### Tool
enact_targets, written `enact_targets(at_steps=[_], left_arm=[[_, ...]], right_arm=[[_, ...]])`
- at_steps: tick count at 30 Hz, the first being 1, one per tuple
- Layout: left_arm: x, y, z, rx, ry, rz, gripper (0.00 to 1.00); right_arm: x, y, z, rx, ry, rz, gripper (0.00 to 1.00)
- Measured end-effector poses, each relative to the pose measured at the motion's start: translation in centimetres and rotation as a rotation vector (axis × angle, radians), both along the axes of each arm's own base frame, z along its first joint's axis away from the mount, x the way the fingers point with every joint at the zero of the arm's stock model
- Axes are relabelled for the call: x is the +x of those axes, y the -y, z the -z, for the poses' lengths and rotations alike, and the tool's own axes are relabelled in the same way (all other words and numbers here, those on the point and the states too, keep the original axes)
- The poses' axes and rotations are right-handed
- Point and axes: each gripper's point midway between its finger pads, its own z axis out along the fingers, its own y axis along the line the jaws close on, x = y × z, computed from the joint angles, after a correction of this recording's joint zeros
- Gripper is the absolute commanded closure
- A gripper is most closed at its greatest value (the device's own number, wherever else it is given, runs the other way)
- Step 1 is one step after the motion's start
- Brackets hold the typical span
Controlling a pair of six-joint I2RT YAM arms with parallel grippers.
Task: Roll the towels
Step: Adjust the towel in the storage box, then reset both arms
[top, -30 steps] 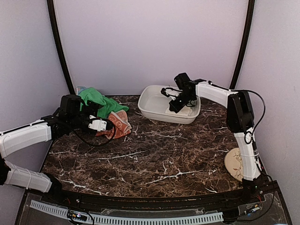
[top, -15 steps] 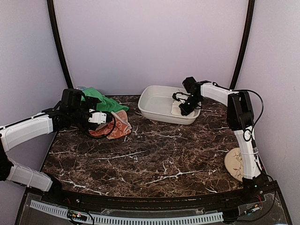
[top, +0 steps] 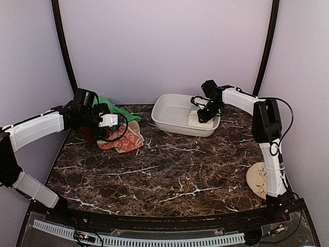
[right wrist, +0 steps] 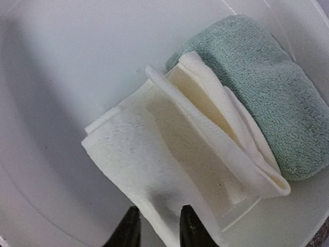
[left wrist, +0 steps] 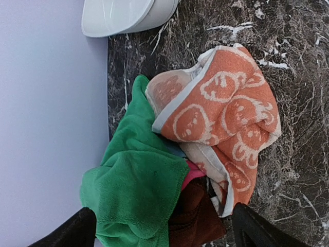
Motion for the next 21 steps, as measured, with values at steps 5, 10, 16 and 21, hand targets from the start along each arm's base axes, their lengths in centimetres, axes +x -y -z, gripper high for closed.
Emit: enact_targets(at_steps=[5, 10, 16, 21], left_arm=[[3.1, -2.3, 0.4, -0.108, -0.14, -0.189, 0.13], [2.9, -2.4, 2.8, -0.207, -0.312, -0.273, 0.15], [4.9, -0.6, 4.4, -0.288, -0.441, -0.322, 0.21], [5.5, -0.6, 5.2, -0.31, -0.464, -0.369, 0.23]], right_arm=[[-1.2, -0.6, -5.9, 0.073, 0.097, 0.011, 0.0], [-4.0, -2.5, -16.3, 0.217, 0.347, 0.014, 0.0], [-9.3, -3.2, -22.6, 0.557, 0.53, 0.075, 0.0], [-11.6, -2.4, -18.6, 0.716, 0.449, 0.16, 0.0]])
